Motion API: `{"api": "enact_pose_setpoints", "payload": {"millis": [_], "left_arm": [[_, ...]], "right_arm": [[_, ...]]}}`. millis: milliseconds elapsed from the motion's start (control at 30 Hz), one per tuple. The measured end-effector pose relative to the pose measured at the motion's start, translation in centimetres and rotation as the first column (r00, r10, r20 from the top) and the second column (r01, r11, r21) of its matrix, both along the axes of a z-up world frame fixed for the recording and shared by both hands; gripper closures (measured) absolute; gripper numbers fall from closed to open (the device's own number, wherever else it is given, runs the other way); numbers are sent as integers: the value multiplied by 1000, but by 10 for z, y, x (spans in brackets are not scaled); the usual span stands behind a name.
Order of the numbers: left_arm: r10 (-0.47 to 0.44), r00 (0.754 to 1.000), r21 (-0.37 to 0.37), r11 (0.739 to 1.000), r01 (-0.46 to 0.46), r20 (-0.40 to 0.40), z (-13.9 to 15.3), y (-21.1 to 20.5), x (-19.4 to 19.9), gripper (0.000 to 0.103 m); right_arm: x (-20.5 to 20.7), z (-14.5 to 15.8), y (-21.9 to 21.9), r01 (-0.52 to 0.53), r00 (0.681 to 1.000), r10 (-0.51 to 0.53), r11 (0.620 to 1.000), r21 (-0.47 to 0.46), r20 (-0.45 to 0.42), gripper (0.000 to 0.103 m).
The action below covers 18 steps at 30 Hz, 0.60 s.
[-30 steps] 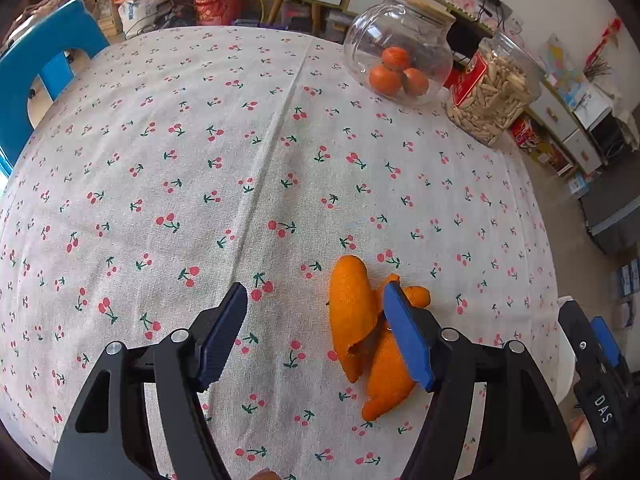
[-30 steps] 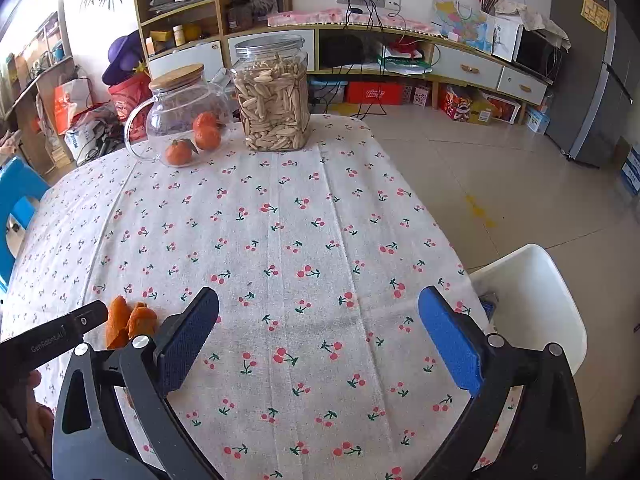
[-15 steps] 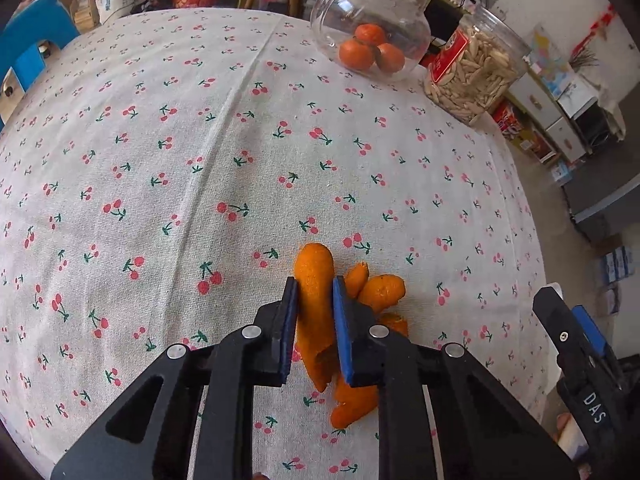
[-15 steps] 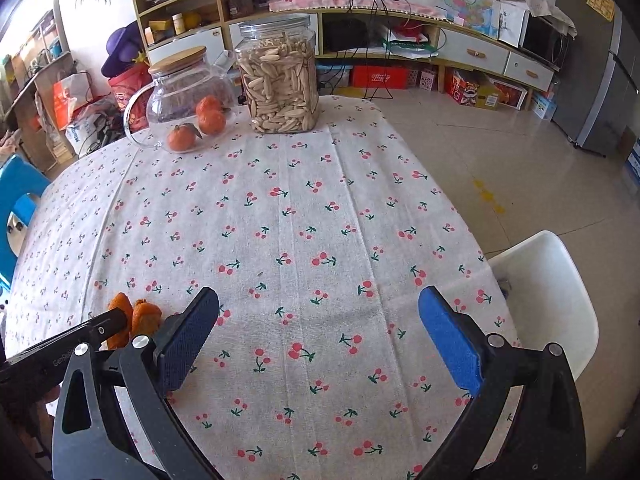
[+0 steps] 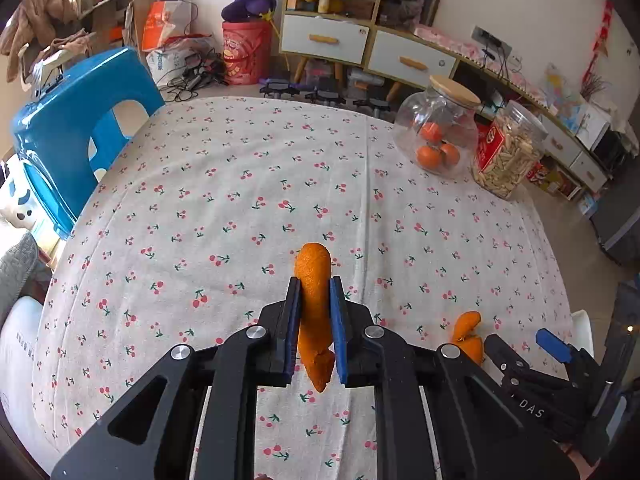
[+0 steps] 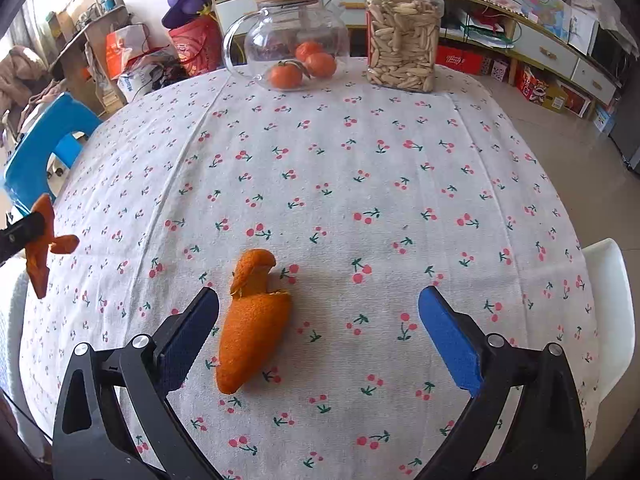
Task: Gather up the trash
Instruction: 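Grasp the other orange peel with right tool while left tool holds its peel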
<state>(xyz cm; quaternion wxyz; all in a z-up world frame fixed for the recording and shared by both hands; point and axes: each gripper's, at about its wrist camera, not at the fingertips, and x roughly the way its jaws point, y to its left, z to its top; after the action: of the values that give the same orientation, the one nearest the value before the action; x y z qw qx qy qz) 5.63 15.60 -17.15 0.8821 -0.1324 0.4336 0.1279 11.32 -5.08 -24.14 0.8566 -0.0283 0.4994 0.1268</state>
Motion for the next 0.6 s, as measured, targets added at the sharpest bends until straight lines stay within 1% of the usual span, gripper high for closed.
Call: {"api": "enact_pose_setpoints", "payload": {"millis": [133, 200, 233, 300, 367, 400, 467, 500, 533, 600], "left_arm": [[46, 998, 78, 996, -50, 46, 8, 19, -13, 88], [65, 997, 69, 995, -68, 45, 6, 29, -16, 88], [75, 996, 58, 995, -77, 43, 5, 35, -18, 88], [90, 995, 49, 995, -92, 42, 6, 43, -21, 88], [101, 994, 50, 993, -104, 48, 7, 49, -24, 88], [106, 993, 54, 993, -109, 52, 8, 52, -27, 88], [114, 992, 66, 991, -118, 58, 9, 57, -29, 88], [119, 991, 72, 990, -123, 59, 9, 59, -32, 88], [123, 991, 74, 989, -127, 58, 9, 62, -34, 88], [133, 990, 72, 988, -136, 55, 7, 67, -36, 88]], "right_arm": [[-7, -15, 27, -54, 999, 54, 997, -56, -10, 8], [-10, -21, 36, -84, 996, 83, 994, -75, -19, 17], [-12, -23, 39, -98, 995, 96, 992, -82, -26, 24], [-13, -24, 45, -107, 994, 107, 990, -93, -3, 28], [-12, -23, 49, -117, 993, 119, 989, -84, 8, 43], [-11, -22, 49, -117, 993, 119, 990, -82, 14, 47], [-11, -21, 53, -126, 991, 128, 989, -77, 23, 63], [-11, -20, 55, -130, 991, 132, 988, -78, 28, 68], [-11, -19, 56, -135, 990, 138, 988, -72, 30, 72], [-9, -18, 56, -136, 990, 137, 989, -54, 29, 75]]}}
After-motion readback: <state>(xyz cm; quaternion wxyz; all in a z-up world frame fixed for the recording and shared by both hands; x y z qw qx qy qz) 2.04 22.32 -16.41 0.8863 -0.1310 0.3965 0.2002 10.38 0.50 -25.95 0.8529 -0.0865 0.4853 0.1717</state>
